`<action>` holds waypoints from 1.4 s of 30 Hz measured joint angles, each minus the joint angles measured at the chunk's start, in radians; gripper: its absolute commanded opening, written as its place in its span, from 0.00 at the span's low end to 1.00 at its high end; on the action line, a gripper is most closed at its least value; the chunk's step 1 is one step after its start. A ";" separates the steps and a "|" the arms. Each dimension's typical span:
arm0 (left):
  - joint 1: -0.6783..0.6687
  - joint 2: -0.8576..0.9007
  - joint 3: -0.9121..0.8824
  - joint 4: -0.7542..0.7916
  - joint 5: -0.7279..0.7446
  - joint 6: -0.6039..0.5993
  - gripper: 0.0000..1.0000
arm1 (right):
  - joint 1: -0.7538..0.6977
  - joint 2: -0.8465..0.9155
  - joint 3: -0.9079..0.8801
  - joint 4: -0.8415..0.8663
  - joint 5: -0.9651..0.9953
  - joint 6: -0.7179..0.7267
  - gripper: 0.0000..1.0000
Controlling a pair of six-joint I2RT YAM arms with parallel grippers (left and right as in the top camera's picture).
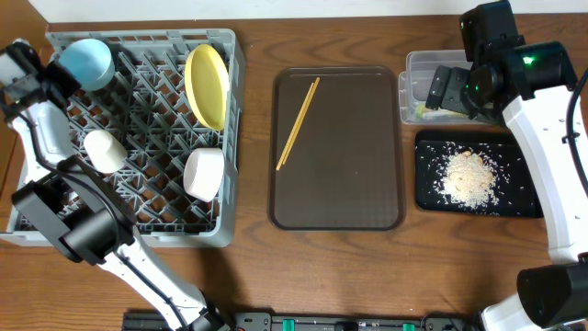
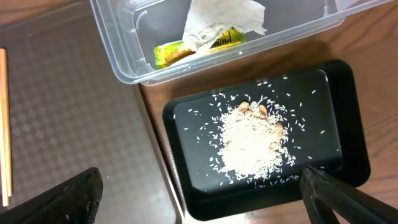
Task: Sort waste into correct bins and load items into the dishwasher
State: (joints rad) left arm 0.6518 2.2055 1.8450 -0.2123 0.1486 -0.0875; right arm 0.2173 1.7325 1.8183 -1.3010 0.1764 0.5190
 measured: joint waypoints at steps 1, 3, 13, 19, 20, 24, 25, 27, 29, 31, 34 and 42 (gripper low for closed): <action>0.003 0.006 0.000 0.007 -0.002 -0.010 0.49 | 0.000 0.000 0.000 0.000 0.000 0.000 0.99; 0.006 0.013 0.000 0.019 0.002 -0.025 0.50 | 0.000 0.000 0.000 0.000 0.000 0.000 0.99; 0.005 0.063 0.000 0.029 0.116 -0.080 0.50 | 0.000 0.000 0.000 0.000 0.000 0.000 0.99; 0.005 0.076 0.005 0.009 0.134 -0.103 0.38 | 0.000 0.000 0.000 0.000 0.000 0.000 0.99; 0.005 0.076 0.006 -0.001 0.138 -0.106 0.32 | 0.000 0.000 0.000 0.000 0.000 0.000 0.99; 0.002 0.090 0.006 -0.015 0.143 -0.120 0.19 | 0.000 0.000 0.000 0.000 0.000 0.000 0.99; 0.002 0.095 0.006 -0.015 0.145 -0.121 0.13 | 0.000 0.000 0.000 0.000 0.000 0.000 0.99; 0.000 0.097 0.006 -0.009 0.158 -0.127 0.08 | 0.000 0.000 0.000 0.000 0.000 0.000 0.99; 0.000 0.094 0.010 -0.007 0.164 -0.134 0.08 | 0.000 0.000 0.000 0.000 0.000 0.000 0.99; 0.002 0.093 0.013 -0.008 0.169 -0.135 0.08 | 0.000 0.000 0.000 0.000 0.000 0.000 0.99; 0.005 0.089 0.013 -0.008 0.169 -0.138 0.07 | 0.000 0.000 0.000 0.000 0.000 0.000 0.99; 0.022 0.022 0.012 -0.041 0.110 -0.125 0.07 | 0.000 0.000 0.000 0.000 0.000 0.000 0.99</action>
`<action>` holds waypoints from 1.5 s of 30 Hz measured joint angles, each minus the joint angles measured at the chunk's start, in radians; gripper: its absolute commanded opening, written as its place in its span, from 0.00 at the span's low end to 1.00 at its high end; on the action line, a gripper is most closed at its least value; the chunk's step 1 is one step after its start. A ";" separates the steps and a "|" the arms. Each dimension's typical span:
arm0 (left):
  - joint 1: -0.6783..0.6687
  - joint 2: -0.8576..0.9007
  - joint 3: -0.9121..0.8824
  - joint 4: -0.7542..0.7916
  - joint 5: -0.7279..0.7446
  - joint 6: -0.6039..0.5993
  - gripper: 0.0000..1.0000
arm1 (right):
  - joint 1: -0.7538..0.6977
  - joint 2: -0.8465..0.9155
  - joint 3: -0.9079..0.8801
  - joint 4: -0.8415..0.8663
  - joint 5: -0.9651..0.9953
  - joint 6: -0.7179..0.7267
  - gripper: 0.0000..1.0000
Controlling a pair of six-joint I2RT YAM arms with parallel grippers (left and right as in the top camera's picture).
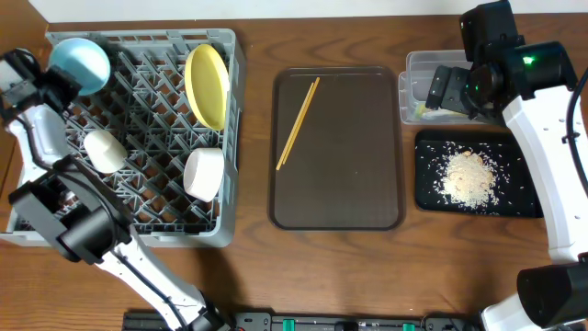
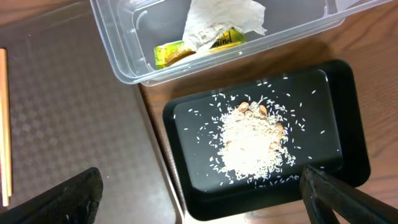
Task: Sort waste into correct bins and load items into the dishwasher
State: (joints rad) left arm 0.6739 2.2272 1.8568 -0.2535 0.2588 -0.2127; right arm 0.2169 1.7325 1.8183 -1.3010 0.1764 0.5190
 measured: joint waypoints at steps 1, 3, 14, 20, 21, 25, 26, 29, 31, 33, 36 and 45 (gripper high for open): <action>0.001 -0.018 0.000 -0.013 -0.031 0.011 0.07 | 0.000 0.000 0.000 0.000 0.000 0.000 0.99; 0.002 -0.053 -0.001 -0.031 -0.098 0.048 0.07 | 0.000 0.000 0.000 0.000 0.000 0.000 0.99; -0.097 -0.146 -0.002 -0.029 -0.517 0.378 0.07 | 0.000 0.000 0.000 0.000 0.000 0.000 0.99; -0.225 -0.146 -0.002 0.030 -0.729 0.593 0.07 | 0.000 0.000 0.000 0.000 0.000 0.000 0.99; -0.236 -0.146 -0.002 0.036 -0.745 0.610 0.07 | 0.000 0.000 0.000 0.000 0.000 0.000 0.99; -0.266 -0.144 -0.002 0.085 -0.815 0.705 0.07 | 0.000 0.000 0.000 0.000 0.000 0.000 0.99; -0.271 -0.142 -0.002 0.098 -0.836 0.735 0.07 | 0.000 0.000 0.000 0.000 0.000 0.000 0.99; -0.280 -0.109 -0.002 0.139 -0.928 0.856 0.07 | 0.000 0.000 0.000 0.000 0.000 0.000 0.99; -0.282 -0.077 -0.002 0.161 -0.976 0.904 0.08 | 0.000 0.000 0.000 0.000 0.000 0.000 0.99; -0.282 -0.038 -0.002 0.176 -1.017 0.940 0.07 | 0.000 0.000 0.000 0.000 0.000 0.000 0.99; -0.283 0.009 -0.003 0.178 -1.054 0.975 0.07 | 0.000 0.000 0.000 0.000 0.000 0.000 0.99; -0.329 0.016 -0.015 0.190 -1.080 1.036 0.08 | 0.000 0.000 0.000 0.000 0.000 0.000 0.99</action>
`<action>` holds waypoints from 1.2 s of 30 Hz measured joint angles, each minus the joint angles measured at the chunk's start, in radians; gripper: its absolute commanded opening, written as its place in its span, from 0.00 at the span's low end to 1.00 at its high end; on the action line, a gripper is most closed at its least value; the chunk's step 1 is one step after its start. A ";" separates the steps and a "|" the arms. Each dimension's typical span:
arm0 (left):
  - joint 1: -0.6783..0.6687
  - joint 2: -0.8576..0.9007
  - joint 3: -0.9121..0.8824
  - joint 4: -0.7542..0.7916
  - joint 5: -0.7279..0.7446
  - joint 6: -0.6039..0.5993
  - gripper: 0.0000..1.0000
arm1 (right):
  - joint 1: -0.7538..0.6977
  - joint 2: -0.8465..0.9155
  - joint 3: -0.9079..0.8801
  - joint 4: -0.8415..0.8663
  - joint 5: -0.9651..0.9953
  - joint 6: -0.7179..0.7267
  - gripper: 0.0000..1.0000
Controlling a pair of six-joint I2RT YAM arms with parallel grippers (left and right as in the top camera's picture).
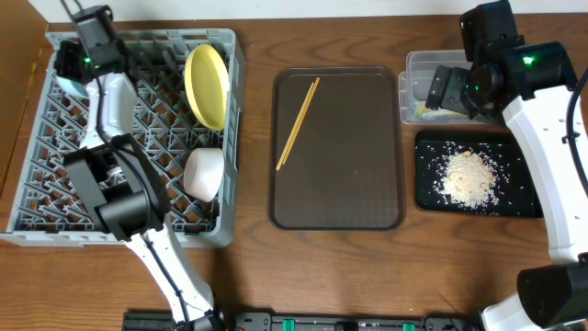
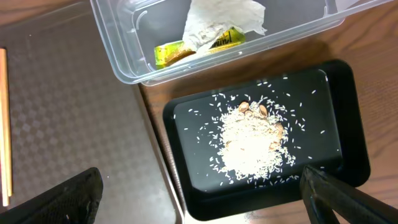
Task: Sort waste into correct bins and load items into the dishwasher
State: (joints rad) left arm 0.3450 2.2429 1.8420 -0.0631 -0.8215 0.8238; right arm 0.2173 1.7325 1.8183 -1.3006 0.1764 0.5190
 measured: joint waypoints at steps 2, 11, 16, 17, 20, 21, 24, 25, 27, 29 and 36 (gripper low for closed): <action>-0.019 0.000 -0.008 0.000 -0.001 0.012 0.07 | 0.000 0.000 0.000 0.000 0.000 0.000 0.99; -0.045 0.000 -0.018 0.009 -0.031 0.042 0.07 | 0.000 0.000 0.000 0.000 0.000 0.000 0.99; -0.045 0.000 -0.020 0.008 -0.039 0.048 0.07 | 0.000 0.000 0.000 0.000 0.000 0.000 0.99; -0.045 0.000 -0.021 0.008 -0.042 0.048 0.07 | 0.000 0.000 0.000 0.000 0.000 0.000 0.99; -0.045 0.000 -0.024 -0.007 -0.051 0.044 0.08 | 0.000 0.000 0.000 0.000 0.000 0.000 0.99; -0.045 0.000 -0.025 -0.036 -0.061 0.031 0.08 | 0.000 0.000 0.000 0.000 0.000 0.000 0.99; -0.044 -0.005 -0.026 -0.117 -0.084 -0.017 0.14 | 0.000 0.000 0.000 0.000 0.000 0.000 0.99; -0.045 -0.009 -0.026 -0.144 -0.086 -0.033 0.17 | 0.000 0.000 0.000 0.000 0.000 0.000 0.99; -0.047 -0.013 -0.026 -0.201 -0.088 -0.074 0.17 | 0.000 0.000 0.000 0.000 0.000 0.000 0.99; -0.047 -0.013 -0.028 -0.238 -0.098 -0.113 0.17 | 0.000 0.000 0.000 0.000 0.000 0.000 0.99; -0.047 -0.016 -0.029 -0.407 -0.077 -0.242 0.42 | 0.000 0.000 0.000 0.000 0.000 0.000 0.99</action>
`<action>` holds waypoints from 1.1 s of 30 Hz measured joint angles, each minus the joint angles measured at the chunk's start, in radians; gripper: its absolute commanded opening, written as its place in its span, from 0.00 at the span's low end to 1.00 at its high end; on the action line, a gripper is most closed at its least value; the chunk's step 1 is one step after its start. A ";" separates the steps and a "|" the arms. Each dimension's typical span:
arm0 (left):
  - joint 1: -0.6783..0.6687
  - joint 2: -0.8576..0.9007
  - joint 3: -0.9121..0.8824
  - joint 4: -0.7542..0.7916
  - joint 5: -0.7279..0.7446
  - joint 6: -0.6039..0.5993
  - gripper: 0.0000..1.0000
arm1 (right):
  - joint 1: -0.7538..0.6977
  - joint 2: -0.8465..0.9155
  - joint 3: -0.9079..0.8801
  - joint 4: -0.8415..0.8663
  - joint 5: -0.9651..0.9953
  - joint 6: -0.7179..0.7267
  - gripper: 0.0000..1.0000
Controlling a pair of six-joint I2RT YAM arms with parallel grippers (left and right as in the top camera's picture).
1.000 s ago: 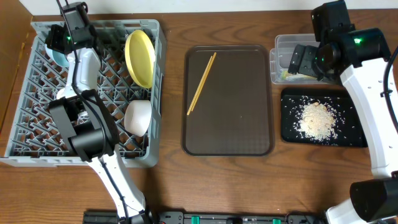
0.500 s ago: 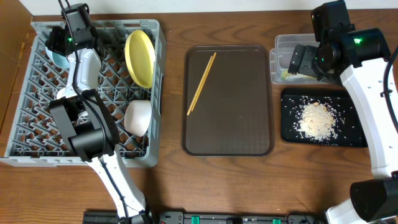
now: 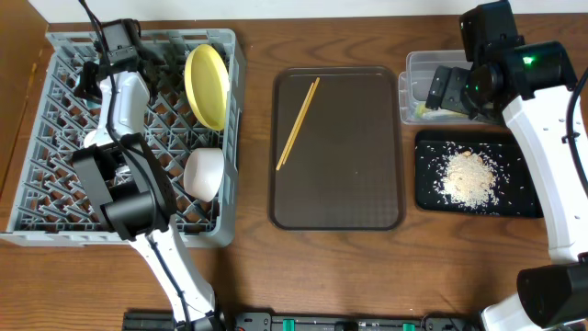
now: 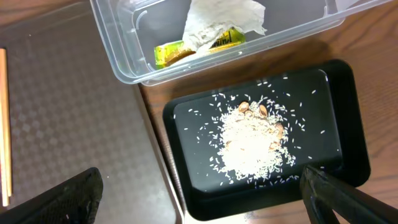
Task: Sort waste into correct bins and load items into the dishwasher
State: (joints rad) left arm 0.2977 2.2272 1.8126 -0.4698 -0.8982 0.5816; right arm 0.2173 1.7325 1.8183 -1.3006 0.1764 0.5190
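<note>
The grey dish rack (image 3: 55, 198) on the left holds an upright yellow plate (image 3: 207, 85) and a white cup (image 3: 204, 172). My left gripper (image 3: 158, 66) reaches over the rack's back rows, just left of the yellow plate. Its jaws are too dark to read. The left arm covers the middle of the rack, and no blue bowl shows. A pair of wooden chopsticks (image 3: 299, 122) lies on the brown tray (image 3: 338, 207). My right gripper (image 4: 205, 202) hangs open over the seam between the brown tray and the black tray (image 4: 333, 93) of rice, holding nothing.
A clear bin (image 4: 124, 65) at the back right holds crumpled paper (image 4: 221, 22) and a yellow wrapper (image 4: 171, 53). The black tray (image 3: 432, 198) with spilled rice (image 3: 470, 175) sits in front of it. Bare wood runs along the table's front.
My left wrist has moved right from the rack's back left corner to beside the yellow plate. The sliver of blue that showed by it is gone. The right arm has not moved.
My left gripper was at the rack's far left beside a blue bowl in the back left corner. Then the bowl sat slightly further left. Later the wrist was over that corner, with the bowl almost hidden. Now it is near the yellow plate. The right gripper stayed open throughout.
</note>
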 measured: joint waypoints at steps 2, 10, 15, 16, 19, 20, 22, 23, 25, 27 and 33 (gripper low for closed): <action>-0.002 -0.006 -0.002 -0.059 0.045 -0.016 0.58 | 0.000 0.000 0.000 0.000 0.000 0.000 0.99; -0.005 -0.061 -0.019 -0.228 0.197 -0.077 0.59 | 0.000 0.000 0.000 0.000 0.000 0.000 0.99; -0.004 -0.157 -0.022 -0.345 0.366 -0.114 0.51 | 0.000 0.000 0.000 0.000 0.000 0.000 0.99; -0.003 -0.179 -0.022 -0.353 0.397 -0.118 0.48 | 0.000 0.000 0.000 0.000 0.000 0.000 0.99; 0.003 -0.244 -0.022 -0.354 0.488 -0.135 0.35 | 0.000 0.000 0.000 0.000 0.000 0.000 0.99; 0.004 -0.263 -0.022 -0.343 0.517 -0.145 0.30 | 0.000 0.000 0.000 0.000 0.000 0.000 0.99; 0.007 -0.290 -0.022 -0.298 0.557 -0.174 0.23 | 0.000 0.000 0.000 0.000 0.000 0.000 0.99; 0.008 -0.297 -0.022 -0.267 0.571 -0.195 0.22 | 0.000 0.000 0.000 0.000 0.000 0.000 0.99; 0.009 -0.301 -0.023 -0.205 0.592 -0.252 0.21 | 0.000 0.000 0.000 0.000 0.000 0.000 0.99; 0.010 -0.301 -0.023 -0.144 0.617 -0.312 0.20 | 0.000 0.000 0.000 0.000 0.000 0.000 0.99; 0.021 -0.286 -0.023 0.025 0.759 -0.430 0.20 | 0.000 0.000 0.000 0.000 0.000 0.000 0.99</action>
State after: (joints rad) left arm 0.3191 1.9411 1.7901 -0.4446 -0.1394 0.1513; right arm 0.2169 1.7325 1.8183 -1.3010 0.1764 0.5190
